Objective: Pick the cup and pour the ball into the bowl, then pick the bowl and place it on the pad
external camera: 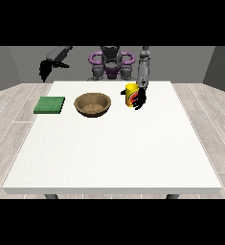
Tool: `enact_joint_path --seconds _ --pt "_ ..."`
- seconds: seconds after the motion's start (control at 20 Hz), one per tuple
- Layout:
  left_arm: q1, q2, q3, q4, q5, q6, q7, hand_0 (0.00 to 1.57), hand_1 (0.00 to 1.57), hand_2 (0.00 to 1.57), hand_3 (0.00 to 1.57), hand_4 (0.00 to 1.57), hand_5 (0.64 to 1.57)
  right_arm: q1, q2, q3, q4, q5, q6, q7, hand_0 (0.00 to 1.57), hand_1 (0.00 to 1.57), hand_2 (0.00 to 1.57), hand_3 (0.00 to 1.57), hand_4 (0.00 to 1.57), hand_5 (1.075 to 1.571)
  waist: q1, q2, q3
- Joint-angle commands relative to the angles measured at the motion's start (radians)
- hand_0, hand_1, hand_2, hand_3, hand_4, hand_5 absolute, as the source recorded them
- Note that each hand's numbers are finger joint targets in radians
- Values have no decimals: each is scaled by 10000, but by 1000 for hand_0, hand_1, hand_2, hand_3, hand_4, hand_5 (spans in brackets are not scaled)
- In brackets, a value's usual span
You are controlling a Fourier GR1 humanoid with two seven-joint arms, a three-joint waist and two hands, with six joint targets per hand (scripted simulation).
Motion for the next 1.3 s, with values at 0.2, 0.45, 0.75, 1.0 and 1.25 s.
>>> enact_joint_path --seconds 0.2,0.45,0.75,1.0,1.25 --pt "437 -366 -392 614 -517 2502 -547 1324 1324 1571 1571 1482 1252 -258 -480 -287 -158 -369 328 312 0 0 0 0 0 1570 -657 202 -95" --pt "54 428 -1549 10 -1836 2169 2439 1341 1341 1571 1571 1532 1304 354 -456 -413 1313 -115 253 580 0 0 0 0 0 1570 440 -2140 -69" --pt "-1690 3179 -2046 399 -3462 2050 5244 1450 1450 1571 1571 1571 1291 258 -658 -421 1638 -377 557 1135 0 0 0 0 0 1569 357 -2784 -51" --pt "-2172 3267 -2353 65 -4136 1924 6023 1459 1459 1571 1571 1571 1294 602 -472 -501 2323 129 546 -436 0 0 0 0 0 1569 599 -2287 -82" --pt "-2640 3123 -2764 -164 -5059 2020 7211 1473 1473 1571 1571 1571 1278 150 -922 -874 2808 -432 1024 -79 0 0 0 0 0 1568 503 -2271 -83"
